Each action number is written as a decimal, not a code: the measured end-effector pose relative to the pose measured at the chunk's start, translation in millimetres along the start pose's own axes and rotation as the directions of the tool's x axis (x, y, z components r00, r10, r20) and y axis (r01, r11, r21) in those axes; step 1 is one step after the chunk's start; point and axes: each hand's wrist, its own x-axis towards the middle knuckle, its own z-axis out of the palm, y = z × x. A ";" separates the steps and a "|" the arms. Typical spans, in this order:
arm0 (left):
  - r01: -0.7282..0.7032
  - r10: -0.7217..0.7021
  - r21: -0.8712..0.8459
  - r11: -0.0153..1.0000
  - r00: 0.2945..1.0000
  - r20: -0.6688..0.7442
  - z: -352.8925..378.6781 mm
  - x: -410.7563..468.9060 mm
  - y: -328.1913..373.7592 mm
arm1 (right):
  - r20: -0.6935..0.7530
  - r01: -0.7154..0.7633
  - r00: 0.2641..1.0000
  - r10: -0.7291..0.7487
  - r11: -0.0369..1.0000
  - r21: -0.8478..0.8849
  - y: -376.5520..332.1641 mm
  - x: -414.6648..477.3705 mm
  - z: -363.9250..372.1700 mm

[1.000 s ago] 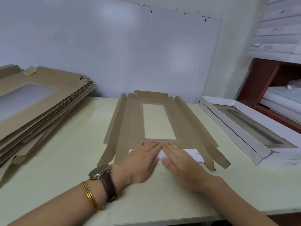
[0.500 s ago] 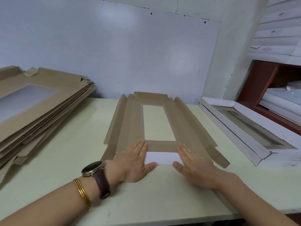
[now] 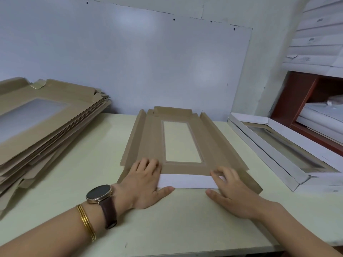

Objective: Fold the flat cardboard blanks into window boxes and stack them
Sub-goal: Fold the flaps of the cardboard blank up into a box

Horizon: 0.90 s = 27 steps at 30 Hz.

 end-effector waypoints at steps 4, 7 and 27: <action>-0.047 0.044 -0.036 0.998 0.996 -0.074 -1.5 -1.9 0.6 | -0.115 0.074 0.990 -0.077 0.997 -0.034 -1.3 -0.6 0.6; -0.144 0.130 -0.106 0.984 0.983 -0.130 -3.7 -2.2 2.3 | -0.181 0.113 0.977 -0.109 0.994 0.010 -0.2 -1.5 -2.1; -0.029 0.014 -0.303 0.953 0.999 -0.051 -28.2 8.5 7.1 | -0.101 0.067 0.992 -0.075 0.995 -0.079 -4.2 18.0 -24.0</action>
